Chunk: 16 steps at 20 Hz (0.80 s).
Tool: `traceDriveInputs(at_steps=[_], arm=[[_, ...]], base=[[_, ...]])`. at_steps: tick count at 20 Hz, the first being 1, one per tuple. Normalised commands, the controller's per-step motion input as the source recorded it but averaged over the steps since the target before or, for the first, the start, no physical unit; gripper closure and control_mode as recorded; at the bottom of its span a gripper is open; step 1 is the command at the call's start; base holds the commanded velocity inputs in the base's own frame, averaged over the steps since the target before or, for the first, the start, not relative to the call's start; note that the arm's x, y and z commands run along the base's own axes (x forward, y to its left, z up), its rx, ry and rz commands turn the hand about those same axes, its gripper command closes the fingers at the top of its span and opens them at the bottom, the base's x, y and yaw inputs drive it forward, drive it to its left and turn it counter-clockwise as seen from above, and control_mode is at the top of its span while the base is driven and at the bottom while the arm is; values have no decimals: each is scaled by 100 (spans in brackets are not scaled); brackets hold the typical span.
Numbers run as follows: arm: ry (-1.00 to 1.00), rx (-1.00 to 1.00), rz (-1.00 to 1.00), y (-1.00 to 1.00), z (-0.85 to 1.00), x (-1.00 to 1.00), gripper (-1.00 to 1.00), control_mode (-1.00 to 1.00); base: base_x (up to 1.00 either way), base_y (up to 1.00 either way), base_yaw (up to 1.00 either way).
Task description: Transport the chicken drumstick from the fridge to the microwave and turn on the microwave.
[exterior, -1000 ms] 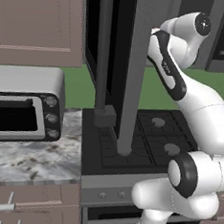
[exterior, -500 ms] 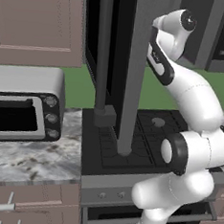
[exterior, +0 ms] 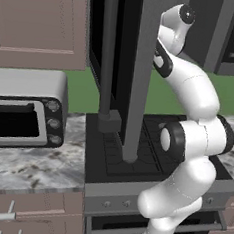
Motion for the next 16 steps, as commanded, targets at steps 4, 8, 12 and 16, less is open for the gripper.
traceDriveInputs(at_steps=[4,8,12,16], arm=[[0,-1,2,2,-2,27,100,-100],[0,0,3,6,-9,18,100,-100],[0,0,4,5,-12,21,100,-100],[-1,-1,2,6,-17,20,100,-100]], base=[[0,0,0],[0,0,0],[0,0,0],[0,0,0]])
